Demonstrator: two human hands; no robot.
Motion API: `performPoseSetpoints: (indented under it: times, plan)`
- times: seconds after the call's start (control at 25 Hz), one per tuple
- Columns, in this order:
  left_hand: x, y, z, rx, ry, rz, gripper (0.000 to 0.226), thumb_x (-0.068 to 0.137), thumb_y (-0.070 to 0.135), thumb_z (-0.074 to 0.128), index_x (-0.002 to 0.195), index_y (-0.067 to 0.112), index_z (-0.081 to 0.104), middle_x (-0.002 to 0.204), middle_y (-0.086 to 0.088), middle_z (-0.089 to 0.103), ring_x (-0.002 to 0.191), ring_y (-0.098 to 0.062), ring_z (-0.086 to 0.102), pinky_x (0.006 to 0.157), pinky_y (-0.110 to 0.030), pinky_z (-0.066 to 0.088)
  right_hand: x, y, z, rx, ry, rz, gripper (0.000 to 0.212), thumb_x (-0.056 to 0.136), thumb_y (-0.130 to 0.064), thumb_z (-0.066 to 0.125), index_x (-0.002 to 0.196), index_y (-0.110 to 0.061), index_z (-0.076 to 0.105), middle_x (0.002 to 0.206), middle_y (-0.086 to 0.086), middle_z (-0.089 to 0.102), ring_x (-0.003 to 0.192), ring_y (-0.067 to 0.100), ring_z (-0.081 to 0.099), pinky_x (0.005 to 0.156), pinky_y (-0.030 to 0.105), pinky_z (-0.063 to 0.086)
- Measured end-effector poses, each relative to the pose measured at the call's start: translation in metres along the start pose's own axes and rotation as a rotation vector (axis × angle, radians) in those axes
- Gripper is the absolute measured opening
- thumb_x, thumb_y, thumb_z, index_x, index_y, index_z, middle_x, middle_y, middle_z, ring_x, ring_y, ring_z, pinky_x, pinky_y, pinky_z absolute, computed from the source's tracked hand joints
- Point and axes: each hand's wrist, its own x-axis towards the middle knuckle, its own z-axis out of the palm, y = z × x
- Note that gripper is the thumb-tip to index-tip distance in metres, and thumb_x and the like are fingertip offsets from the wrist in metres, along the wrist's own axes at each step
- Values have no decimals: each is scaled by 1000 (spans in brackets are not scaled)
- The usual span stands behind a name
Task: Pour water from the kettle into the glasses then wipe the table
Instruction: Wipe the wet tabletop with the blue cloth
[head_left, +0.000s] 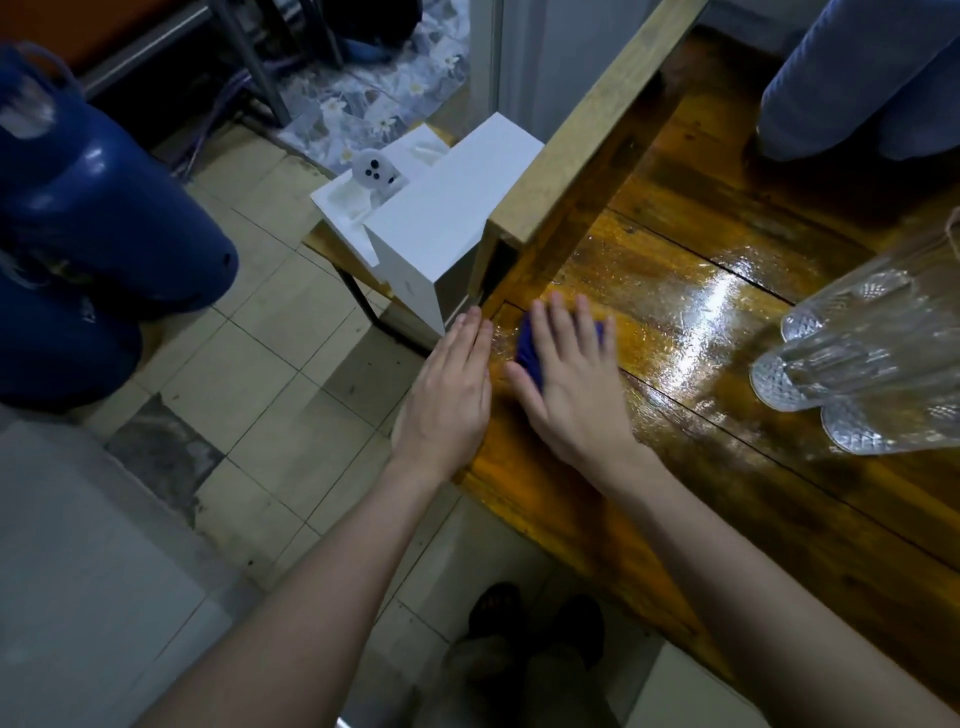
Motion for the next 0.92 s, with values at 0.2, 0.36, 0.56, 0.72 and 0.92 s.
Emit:
performPoseSetpoints:
  times: [0.2, 0.36, 0.56, 0.72, 0.92]
  plan:
    - [0, 1, -3, 26, 8, 41, 50, 103, 23, 28, 152, 10, 23, 160, -7, 21, 148, -16, 17, 120, -30, 17, -23, -12, 1, 69, -36, -116, 69, 101, -53, 24, 158, -16, 13, 167, 7, 6, 154, 25, -7, 123, 50, -2]
    - [1, 2, -2, -11, 13, -2, 49, 103, 24, 29, 151, 13, 26, 160, -3, 23, 147, -14, 20, 120, -32, 20, -88, 33, -2, 16, -37, -42, 73, 97, -54, 26, 159, -18, 11, 167, 7, 5, 154, 25, -4, 123, 50, 1]
    - [2, 2, 0, -42, 16, -9, 49, 103, 24, 29, 151, 14, 26, 160, -2, 22, 147, -17, 22, 119, -38, 23, -130, 70, -5, 39, 55, 314, 78, 95, -58, 27, 158, -14, 14, 166, 12, 8, 154, 30, 1, 122, 55, 6]
    - [3, 2, -1, 2, 23, 20, 49, 103, 26, 29, 150, 12, 28, 159, -6, 25, 145, -21, 27, 117, -42, 28, -82, 32, -5, 65, 38, 342, 85, 93, -68, 21, 159, -15, 8, 167, 11, 3, 153, 32, -4, 122, 53, -5]
    - [1, 8, -5, 144, 24, 86, 51, 102, 26, 28, 147, 3, 32, 156, -15, 29, 144, -29, 28, 119, -40, 19, -105, 19, -1, 10, -48, 27, 80, 94, -58, 35, 158, -16, 13, 167, 10, 10, 153, 33, -2, 122, 56, 2]
